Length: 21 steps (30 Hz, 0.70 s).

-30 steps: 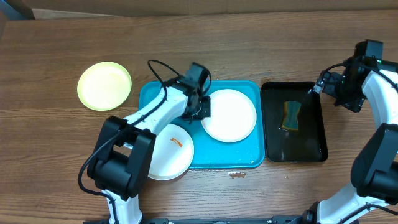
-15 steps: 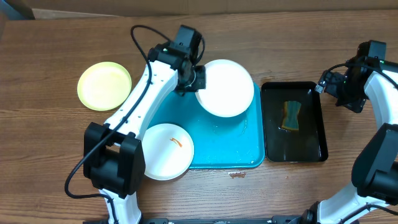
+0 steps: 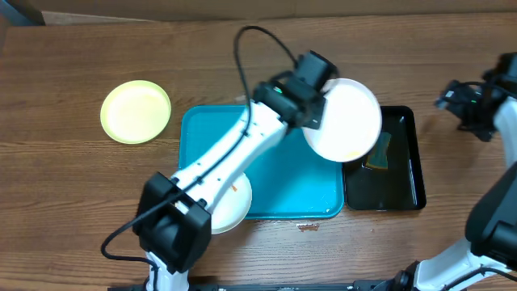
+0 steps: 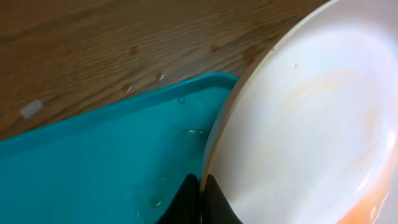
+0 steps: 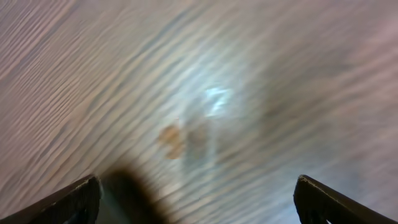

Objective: Clean dirty plates on tray and stack at the side
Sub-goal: 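Lift the white plate with the left gripper and swing it over the black tray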

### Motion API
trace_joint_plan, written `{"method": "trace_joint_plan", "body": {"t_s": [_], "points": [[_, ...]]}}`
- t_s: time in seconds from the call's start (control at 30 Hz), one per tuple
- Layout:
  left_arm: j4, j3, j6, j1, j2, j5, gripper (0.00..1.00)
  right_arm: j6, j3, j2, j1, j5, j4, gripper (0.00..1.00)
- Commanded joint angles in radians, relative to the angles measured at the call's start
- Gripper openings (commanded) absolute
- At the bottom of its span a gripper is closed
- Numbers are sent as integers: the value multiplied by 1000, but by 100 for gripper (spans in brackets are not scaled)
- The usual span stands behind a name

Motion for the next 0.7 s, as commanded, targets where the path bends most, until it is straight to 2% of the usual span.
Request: {"method": "trace_joint_plan", "body": {"t_s": [0.0, 0.2, 0.5, 0.67], "points": [[44, 29, 61, -77, -1, -193, 4, 48, 23, -3, -74, 6, 0, 100], [143, 29, 200, -196, -1, -416, 4, 48, 23, -3, -137, 5, -1, 100], [290, 29, 544, -388, -1, -810, 4, 48, 23, -3, -143, 5, 0, 100], [438, 29, 736, -480, -1, -958, 4, 48, 23, -3, -143, 5, 0, 100]]}}
